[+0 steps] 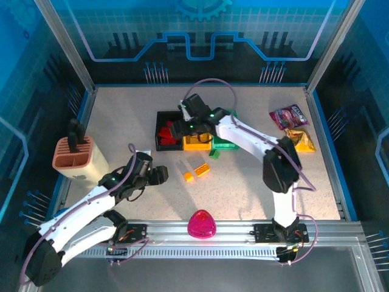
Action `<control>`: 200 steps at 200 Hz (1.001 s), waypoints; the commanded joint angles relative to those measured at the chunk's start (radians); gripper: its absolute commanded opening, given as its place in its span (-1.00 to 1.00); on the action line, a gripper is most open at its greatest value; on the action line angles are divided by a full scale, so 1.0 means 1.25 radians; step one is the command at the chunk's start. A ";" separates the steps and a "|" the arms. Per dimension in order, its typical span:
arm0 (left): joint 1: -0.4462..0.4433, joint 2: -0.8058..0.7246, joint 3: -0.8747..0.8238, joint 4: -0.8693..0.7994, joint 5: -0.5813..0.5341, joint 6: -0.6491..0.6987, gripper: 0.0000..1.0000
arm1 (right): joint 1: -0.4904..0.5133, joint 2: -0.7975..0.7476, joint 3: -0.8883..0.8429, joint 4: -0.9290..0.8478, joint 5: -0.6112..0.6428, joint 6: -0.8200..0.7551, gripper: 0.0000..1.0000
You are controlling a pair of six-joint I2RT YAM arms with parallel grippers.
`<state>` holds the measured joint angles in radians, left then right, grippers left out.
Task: Sort the legos into containers by color
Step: Place the lego in the container, then pick up the lego from the middle-left of the table.
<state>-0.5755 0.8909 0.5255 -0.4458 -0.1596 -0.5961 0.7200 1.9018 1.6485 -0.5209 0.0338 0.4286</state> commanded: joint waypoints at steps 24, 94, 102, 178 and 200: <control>-0.063 0.140 0.046 0.119 0.040 0.017 0.38 | -0.044 -0.212 -0.243 0.111 0.002 0.005 0.60; -0.150 0.428 0.209 0.120 0.057 0.118 0.44 | -0.085 -0.362 -0.468 0.137 0.026 0.025 0.62; -0.153 0.456 0.225 0.110 0.050 0.120 0.44 | -0.088 -0.374 -0.485 0.140 0.027 0.028 0.62; -0.173 0.617 0.333 0.022 0.010 0.142 0.37 | -0.126 -0.452 -0.597 0.163 0.032 0.051 0.63; -0.186 0.632 0.343 0.013 0.008 0.141 0.28 | -0.138 -0.464 -0.611 0.170 0.028 0.054 0.63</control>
<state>-0.7872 1.6592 0.9188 -0.3759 -0.1337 -0.4385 0.5709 1.3514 0.9066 -0.3386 0.0704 0.4786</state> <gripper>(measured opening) 0.662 0.815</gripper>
